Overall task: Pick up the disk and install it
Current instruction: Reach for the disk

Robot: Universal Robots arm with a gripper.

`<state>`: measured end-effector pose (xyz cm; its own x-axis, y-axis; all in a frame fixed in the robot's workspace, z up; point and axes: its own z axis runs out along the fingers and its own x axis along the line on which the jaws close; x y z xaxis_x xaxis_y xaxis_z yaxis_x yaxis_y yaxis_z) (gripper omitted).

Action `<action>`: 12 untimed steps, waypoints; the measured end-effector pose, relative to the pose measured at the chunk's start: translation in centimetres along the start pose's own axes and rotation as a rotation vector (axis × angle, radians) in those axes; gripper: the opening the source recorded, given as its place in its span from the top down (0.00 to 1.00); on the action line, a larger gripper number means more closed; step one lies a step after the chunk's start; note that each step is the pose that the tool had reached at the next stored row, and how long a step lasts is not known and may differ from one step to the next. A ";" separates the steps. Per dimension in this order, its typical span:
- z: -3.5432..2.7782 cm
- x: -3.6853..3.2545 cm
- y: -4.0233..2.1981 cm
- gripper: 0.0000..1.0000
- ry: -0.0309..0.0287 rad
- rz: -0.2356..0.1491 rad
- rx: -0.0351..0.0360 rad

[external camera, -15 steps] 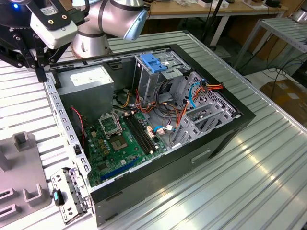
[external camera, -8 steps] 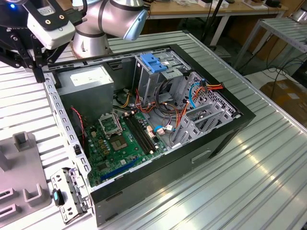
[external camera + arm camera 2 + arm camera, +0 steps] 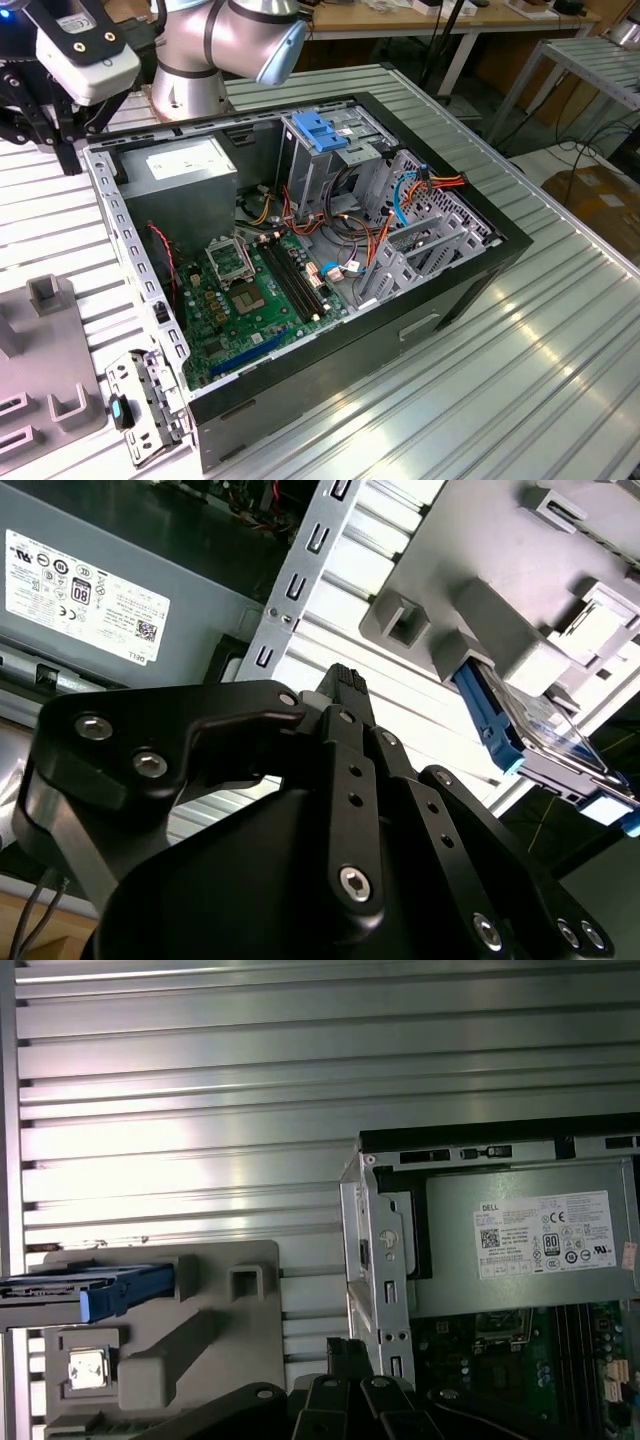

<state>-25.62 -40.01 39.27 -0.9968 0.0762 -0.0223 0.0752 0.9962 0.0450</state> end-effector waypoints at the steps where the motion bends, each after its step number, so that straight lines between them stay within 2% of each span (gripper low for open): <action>1: -0.01 0.40 -0.03 0.89 0.0000 0.000 0.0000; 12: -0.02 0.93 -0.07 0.89 0.0000 0.000 0.0000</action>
<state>-26.55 -40.01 39.27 -0.9968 0.0763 -0.0223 0.0752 0.9962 0.0450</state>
